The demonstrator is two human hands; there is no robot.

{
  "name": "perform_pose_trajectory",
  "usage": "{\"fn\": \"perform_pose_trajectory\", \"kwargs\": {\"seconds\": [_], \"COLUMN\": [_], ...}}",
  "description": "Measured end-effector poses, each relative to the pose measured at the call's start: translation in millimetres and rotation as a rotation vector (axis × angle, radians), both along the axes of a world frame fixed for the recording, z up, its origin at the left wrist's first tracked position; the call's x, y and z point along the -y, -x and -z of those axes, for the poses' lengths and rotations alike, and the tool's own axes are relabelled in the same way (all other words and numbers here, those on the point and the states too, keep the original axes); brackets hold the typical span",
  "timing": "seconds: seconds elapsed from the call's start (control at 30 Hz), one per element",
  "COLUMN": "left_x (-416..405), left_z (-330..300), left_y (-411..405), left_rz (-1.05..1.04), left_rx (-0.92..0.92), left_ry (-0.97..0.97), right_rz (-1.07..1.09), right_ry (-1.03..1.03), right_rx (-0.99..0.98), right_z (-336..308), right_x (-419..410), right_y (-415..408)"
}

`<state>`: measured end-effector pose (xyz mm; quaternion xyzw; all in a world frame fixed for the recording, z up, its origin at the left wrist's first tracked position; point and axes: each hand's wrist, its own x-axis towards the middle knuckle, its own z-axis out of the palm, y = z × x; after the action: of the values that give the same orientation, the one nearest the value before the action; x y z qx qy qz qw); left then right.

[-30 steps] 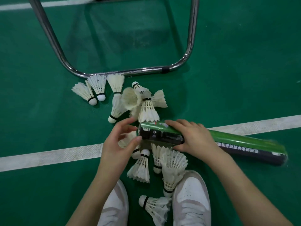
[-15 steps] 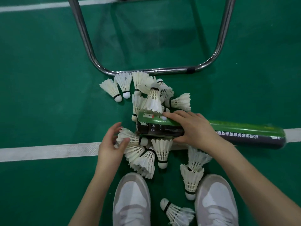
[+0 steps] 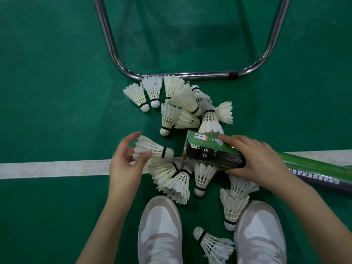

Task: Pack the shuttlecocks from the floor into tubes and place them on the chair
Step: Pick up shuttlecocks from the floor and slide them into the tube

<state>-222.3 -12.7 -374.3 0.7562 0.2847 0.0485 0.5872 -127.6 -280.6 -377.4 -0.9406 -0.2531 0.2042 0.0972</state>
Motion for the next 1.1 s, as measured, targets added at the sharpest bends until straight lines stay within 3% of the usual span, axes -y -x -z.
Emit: {"fn": "perform_pose_trajectory", "kwargs": {"seconds": [0.77,1.1], "left_x": [40,42], "left_z": [-6,1], "left_y": [0,-6], "left_rz": [0.120,0.195], "left_rx": [-0.070,-0.078], "left_ry": [0.129,0.077], "right_rz": [-0.046,-0.042], "right_ry": [0.001,-0.010], "right_rx": [-0.019,-0.006], "right_z": [1,0], "right_x": [-3,-3], "right_y": [13,16]}}
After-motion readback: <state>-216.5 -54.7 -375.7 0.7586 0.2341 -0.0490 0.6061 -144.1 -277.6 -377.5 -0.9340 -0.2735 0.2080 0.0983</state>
